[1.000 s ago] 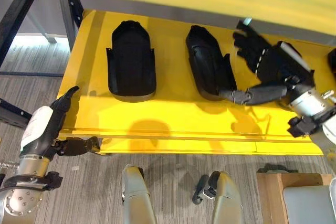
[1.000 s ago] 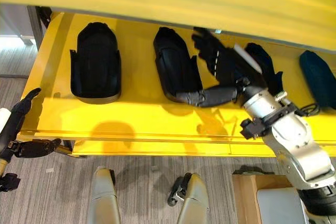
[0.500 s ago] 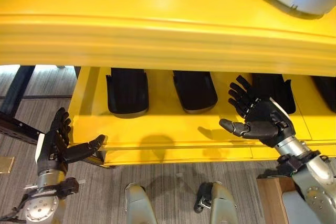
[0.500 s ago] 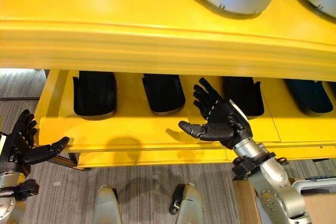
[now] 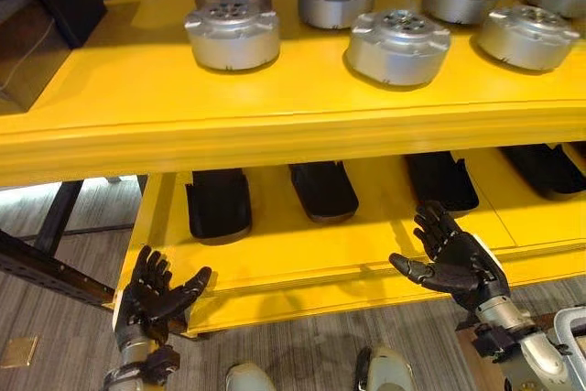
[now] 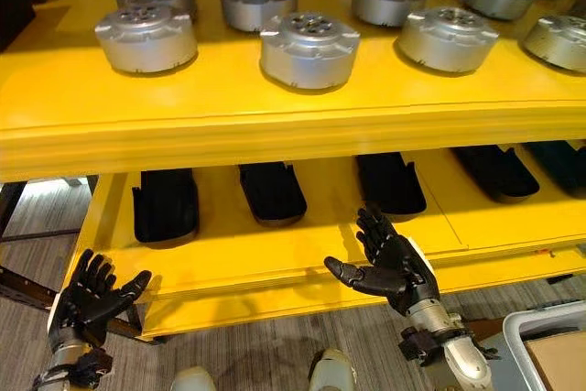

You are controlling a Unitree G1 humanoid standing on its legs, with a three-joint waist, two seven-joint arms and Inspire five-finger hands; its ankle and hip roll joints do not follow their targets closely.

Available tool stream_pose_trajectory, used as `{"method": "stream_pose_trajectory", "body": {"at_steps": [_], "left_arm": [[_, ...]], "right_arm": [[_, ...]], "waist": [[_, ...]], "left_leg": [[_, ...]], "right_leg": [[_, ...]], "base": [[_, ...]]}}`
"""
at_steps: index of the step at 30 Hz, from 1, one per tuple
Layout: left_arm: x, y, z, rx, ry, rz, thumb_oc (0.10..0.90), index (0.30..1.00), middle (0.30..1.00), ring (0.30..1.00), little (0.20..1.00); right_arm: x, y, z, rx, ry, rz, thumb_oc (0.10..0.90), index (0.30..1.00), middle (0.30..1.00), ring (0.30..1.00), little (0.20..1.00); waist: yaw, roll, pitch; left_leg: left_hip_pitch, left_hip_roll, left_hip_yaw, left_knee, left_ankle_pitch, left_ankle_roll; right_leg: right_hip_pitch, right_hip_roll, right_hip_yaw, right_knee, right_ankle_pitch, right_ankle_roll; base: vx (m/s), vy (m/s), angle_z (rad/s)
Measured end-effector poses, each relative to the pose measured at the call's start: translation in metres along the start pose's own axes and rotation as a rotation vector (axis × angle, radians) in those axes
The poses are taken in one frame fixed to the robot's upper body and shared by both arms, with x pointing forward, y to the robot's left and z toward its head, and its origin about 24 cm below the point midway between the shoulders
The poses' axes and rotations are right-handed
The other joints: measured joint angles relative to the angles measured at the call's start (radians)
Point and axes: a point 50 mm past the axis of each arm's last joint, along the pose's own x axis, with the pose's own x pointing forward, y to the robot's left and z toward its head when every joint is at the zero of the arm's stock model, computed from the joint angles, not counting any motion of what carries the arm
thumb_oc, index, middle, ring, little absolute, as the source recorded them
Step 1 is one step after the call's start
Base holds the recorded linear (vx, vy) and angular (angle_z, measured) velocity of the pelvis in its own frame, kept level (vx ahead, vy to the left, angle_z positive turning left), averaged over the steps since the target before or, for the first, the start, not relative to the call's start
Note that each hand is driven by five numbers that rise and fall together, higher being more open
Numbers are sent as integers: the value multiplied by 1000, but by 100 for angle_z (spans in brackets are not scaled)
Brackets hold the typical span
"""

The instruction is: Move parts from the plastic box to the shelf.

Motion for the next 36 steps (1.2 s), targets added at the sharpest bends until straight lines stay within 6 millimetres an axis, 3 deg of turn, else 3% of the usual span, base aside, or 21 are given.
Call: {"method": "stream_pose_trajectory", "body": {"at_steps": [5, 6, 11, 15, 16, 17, 19, 20, 23, 25, 26, 27, 28, 29, 30, 33, 36], "left_arm": [[-13, -6, -23, -78, 83, 15, 900, 1000, 1000, 1000, 1000], [-17, -9, -29, -106, 103, 10, 900, 1000, 1000, 1000, 1000], [-26, -20, -48, -135, 180, -30, 900, 1000, 1000, 1000, 1000], [-28, -21, -53, -151, 193, -24, 900, 1000, 1000, 1000, 1000], [-27, -22, -55, -152, 200, -26, 900, 1000, 1000, 1000, 1000], [-24, -24, -58, -155, 213, -30, 900, 1000, 1000, 1000, 1000], [-24, -27, -63, -161, 238, -34, 900, 1000, 1000, 1000, 1000], [-31, -24, -68, -160, 267, -24, 900, 1000, 1000, 1000, 1000], [-36, -24, -77, -166, 308, -9, 900, 1000, 1000, 1000, 1000], [-38, -27, -80, -168, 329, -22, 900, 1000, 1000, 1000, 1000], [-38, -27, -80, -163, 335, -24, 900, 1000, 1000, 1000, 1000], [-35, -28, -80, -165, 330, -24, 900, 1000, 1000, 1000, 1000], [-35, -24, -77, -157, 326, -25, 900, 1000, 1000, 1000, 1000], [-36, -23, -78, -167, 336, -20, 900, 1000, 1000, 1000, 1000], [-37, -26, -81, -171, 351, -32, 900, 1000, 1000, 1000, 1000], [-38, -29, -82, -149, 370, -57, 900, 1000, 1000, 1000, 1000], [-36, -17, -76, -95, 362, -32, 900, 1000, 1000, 1000, 1000]], "right_arm": [[-6, -5, -10, 6, 43, -32, 900, 1000, 1000, 1000, 1000], [-7, -5, -12, -12, 57, -39, 900, 1000, 1000, 1000, 1000], [-8, -9, -11, -92, 79, -51, 900, 1000, 1000, 1000, 1000], [-10, -16, -14, -132, 108, -66, 900, 1000, 1000, 1000, 1000], [-12, -17, -15, -133, 114, -75, 900, 1000, 1000, 1000, 1000], [-13, -20, -20, -126, 130, -97, 900, 1000, 1000, 1000, 1000], [-16, -22, -26, -136, 156, -126, 900, 1000, 1000, 1000, 1000], [-16, -23, -27, -152, 163, -130, 900, 1000, 1000, 1000, 1000], [-20, -27, -31, -156, 177, -172, 900, 1000, 1000, 1000, 1000], [-19, -26, -32, -153, 171, -179, 900, 1000, 1000, 1000, 1000], [-18, -24, -34, -146, 172, -176, 900, 1000, 1000, 1000, 1000], [-20, -20, -38, -133, 183, -169, 900, 1000, 1000, 1000, 1000], [-20, -14, -45, -80, 178, -184, 900, 1000, 1000, 1000, 1000], [-19, -11, -48, -56, 171, -200, 900, 1000, 1000, 1000, 1000], [-16, -9, -52, -37, 160, -219, 900, 1000, 1000, 1000, 1000], [-14, 2, -79, 1, 250, -217, 900, 1000, 1000, 1000, 1000], [-12, 6, -78, -1, 245, -202, 900, 1000, 1000, 1000, 1000]], "waist": [[1, 47, -57], [3, 68, -75], [21, 107, -120], [37, 109, -126], [36, 106, -127], [29, 103, -132], [29, 78, -131], [46, 70, -132], [45, 65, -129], [28, 92, -139], [21, 96, -140], [26, 88, -148], [25, 55, -149], [22, 36, -149], [25, 33, -158], [27, 23, -175], [27, -6, -179]], "left_leg": [[74, 17, 35, -148, 68, 8], [95, 31, 44, -186, 91, -5], [113, 58, 51, -248, 148, 29], [99, 64, 60, -271, 237, 66], [90, 64, 67, -272, 262, 52], [74, 49, 87, -279, 338, 45], [59, 21, 106, -278, 384, 33], [57, -26, 110, -259, 380, 31], [70, -72, 140, -256, 350, 39], [92, -80, 181, -271, 220, 58], [95, -91, 188, -298, 174, 40], [94, -118, 196, -330, 162, 45], [104, -154, 209, -370, 165, 48], [133, -180, 218, -399, 182, 64], [146, -206, 218, -427, 208, 74], [143, -281, 216, -427, 194, 115], [141, -293, 223, -423, 192, 126]], "right_leg": [[12, 40, -4, -43, 9, -9], [20, 56, -8, -60, 7, -13], [9, 99, -23, -71, 0, -34], [19, 111, -35, -87, -3, -42], [22, 107, -37, -99, 0, -43], [38, 108, -51, -136, 12, -44], [53, 88, -57, -188, 25, -46], [63, 77, -54, -243, 46, -48], [140, 68, -64, -394, 150, -17], [148, 72, -82, -406, 164, -1], [141, 67, -84, -401, 171, 9], [145, 57, -71, -442, 175, 34], [144, 25, -53, -390, 150, 33], [154, 6, -53, -416, 184, 39], [170, -13, -55, -445, 196, 58], [200, -66, -55, -510, 238, 91], [209, -72, -52, -540, 279, 95]], "base": [[42, -91, -6], [13, -68, -6], [2, -127, -6], [21, -69, 9], [48, -87, 44], [57, -90, 53], [-27, -16, 32], [-14, 4, -5], [56, 93, 6], [61, 149, 18], [61, 128, 13], [109, 231, 14], [107, 302, 7], [83, 283, 13], [48, 260, 12], [12, 172, 14], [4, 85, -3]]}}
